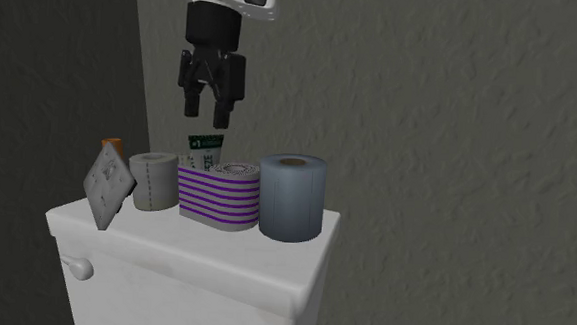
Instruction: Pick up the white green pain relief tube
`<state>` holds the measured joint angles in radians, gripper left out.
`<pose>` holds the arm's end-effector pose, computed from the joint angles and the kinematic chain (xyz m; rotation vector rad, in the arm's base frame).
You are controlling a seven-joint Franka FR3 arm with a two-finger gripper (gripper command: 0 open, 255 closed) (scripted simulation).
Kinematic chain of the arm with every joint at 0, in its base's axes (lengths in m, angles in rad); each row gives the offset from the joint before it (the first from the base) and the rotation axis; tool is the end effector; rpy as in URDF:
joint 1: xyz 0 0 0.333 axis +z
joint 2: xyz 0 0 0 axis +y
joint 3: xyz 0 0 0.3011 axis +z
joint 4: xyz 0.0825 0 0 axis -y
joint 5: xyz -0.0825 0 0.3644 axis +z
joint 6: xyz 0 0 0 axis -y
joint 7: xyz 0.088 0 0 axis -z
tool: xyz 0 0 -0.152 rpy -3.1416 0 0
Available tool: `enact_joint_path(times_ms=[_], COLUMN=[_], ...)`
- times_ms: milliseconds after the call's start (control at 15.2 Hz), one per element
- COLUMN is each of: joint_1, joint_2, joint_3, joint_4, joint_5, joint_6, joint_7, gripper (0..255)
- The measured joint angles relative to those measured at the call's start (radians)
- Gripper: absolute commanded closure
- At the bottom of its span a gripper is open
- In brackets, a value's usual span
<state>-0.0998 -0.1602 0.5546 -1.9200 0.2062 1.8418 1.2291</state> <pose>0.4438 0.2575 0.4995 -2.7641 1.2128 0.0700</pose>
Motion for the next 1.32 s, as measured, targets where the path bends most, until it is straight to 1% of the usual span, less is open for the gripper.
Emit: enact_joint_path(times_ms=[198, 264, 462, 792, 858, 1320], joint_1=[0.007, 0.008, 0.012, 0.014, 0.015, 0.015], joint_2=[0.129, 0.148, 0.173, 0.179, 0.181, 0.182], joint_3=[0.042, 0.044, 0.049, 0.051, 0.052, 0.052], joint_4=[0.098, 0.111, 0.094, 0.039, 0.038, 0.037], joint_5=[-0.047, -0.053, -0.063, -0.063, -0.064, -0.064], joint_6=[0.022, 0.026, 0.066, 0.126, 0.128, 0.130], joint_7=[0.158, 0.181, 0.204, 0.202, 0.203, 0.203], gripper=[0, 0, 0, 0, 255, 255])
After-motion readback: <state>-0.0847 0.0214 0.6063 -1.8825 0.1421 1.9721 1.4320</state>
